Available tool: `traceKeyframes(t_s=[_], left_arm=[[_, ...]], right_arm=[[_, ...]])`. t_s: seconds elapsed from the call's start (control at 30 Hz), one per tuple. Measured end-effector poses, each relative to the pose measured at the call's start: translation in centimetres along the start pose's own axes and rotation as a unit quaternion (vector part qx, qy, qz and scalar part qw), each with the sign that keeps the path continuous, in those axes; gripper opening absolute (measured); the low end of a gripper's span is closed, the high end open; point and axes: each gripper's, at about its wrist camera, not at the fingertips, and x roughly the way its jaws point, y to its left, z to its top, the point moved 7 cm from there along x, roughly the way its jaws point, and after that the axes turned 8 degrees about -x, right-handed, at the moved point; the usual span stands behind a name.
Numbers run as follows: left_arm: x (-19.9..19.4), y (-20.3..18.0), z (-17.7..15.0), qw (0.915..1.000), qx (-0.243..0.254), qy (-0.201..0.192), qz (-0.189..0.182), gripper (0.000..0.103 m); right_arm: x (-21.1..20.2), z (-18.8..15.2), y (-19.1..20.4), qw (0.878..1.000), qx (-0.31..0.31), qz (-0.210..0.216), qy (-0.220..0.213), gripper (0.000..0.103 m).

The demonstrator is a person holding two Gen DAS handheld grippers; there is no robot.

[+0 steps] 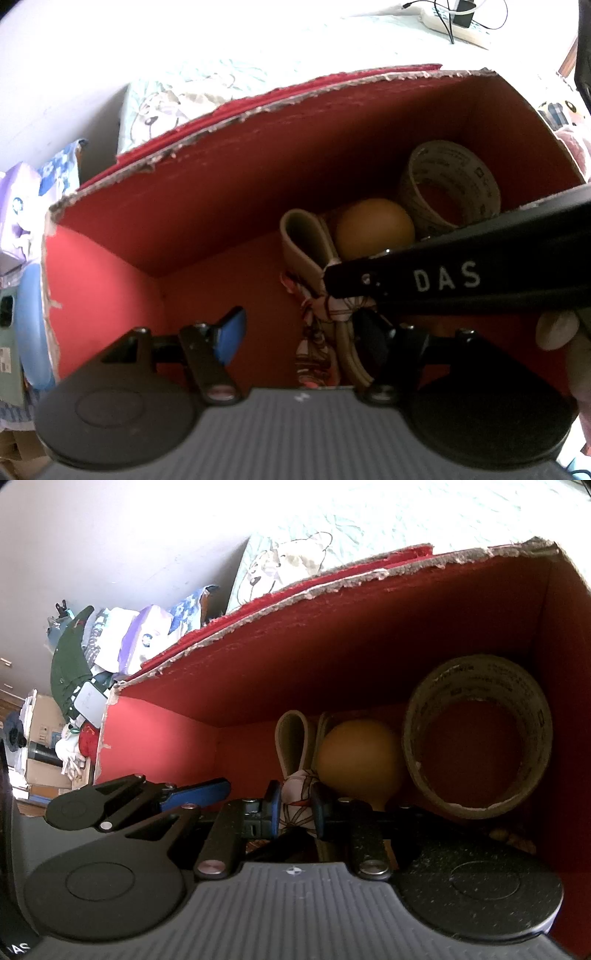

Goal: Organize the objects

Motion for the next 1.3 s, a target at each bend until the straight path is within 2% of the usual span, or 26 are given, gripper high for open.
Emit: traceKeyframes(t_s=[0.2,0.5,0.83,1.3], left_arm=[[0.15,0.32,0.06,1.0000,-0.007,0.006,-0.004,0.070],[0.00,0.21,-0.01,1.0000,-0.005,-0.006,0.004,0.070],[-0.23,0.36,0.13,0.9997,-0.004,-0.020,0.015,0.070],[-0.71,0.20,0.24,0.9983,0.007,-0.045,0.036,0.075]], right_arm=[[-0.21,0.18,0.22,1.000,-0.007,0.001,-0.011,0.020],[-0.18,0.35,0.00,1.000,-0.011,-0.013,-0.018,0.016],[-0.34,0.48,0.10,0.999,-0.020,-0.022,-0.034,0.016],[-1.04,0.69,0.41,0.996,-0.036,-0.030,-0.080,0.019]])
